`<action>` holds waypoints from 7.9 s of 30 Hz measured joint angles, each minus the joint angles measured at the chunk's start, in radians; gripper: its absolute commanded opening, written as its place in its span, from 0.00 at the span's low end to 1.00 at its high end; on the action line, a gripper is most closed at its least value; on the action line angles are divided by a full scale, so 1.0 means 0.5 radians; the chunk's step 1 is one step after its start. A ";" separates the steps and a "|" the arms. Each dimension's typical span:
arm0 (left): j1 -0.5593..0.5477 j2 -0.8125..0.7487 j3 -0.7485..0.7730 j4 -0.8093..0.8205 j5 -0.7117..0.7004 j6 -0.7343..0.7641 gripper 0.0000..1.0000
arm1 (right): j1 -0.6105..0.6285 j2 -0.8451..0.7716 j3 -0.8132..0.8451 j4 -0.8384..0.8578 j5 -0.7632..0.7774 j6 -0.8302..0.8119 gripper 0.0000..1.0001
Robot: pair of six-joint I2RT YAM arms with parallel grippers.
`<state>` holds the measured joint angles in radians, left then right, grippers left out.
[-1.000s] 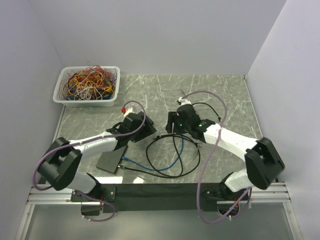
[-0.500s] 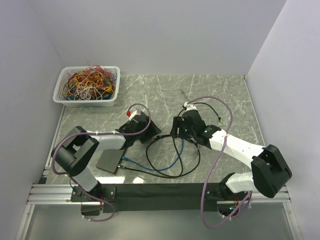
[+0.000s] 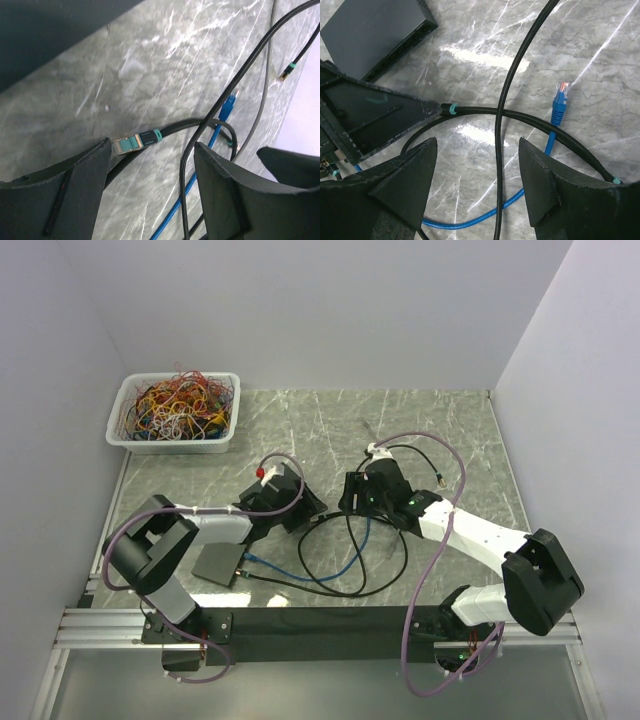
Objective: Insert the plug into the switch port
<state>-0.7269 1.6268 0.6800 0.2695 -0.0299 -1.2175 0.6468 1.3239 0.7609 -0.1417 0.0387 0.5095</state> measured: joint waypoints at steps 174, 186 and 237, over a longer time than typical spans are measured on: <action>0.106 -1.682 -0.954 1.054 0.193 0.526 0.46 | -0.081 0.363 -0.108 1.879 -1.930 0.399 0.01; 0.069 -1.530 -0.943 1.066 0.189 0.544 0.43 | 0.011 0.363 -0.108 1.868 -1.933 0.391 0.01; -0.042 -1.252 -0.210 -0.444 -0.357 0.142 0.01 | 0.299 0.304 0.171 0.784 -1.063 -0.330 0.13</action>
<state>-0.7479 1.0008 0.5751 0.0475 -0.2085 -1.1465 0.7963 1.4757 0.8463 0.2504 -0.4927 0.3447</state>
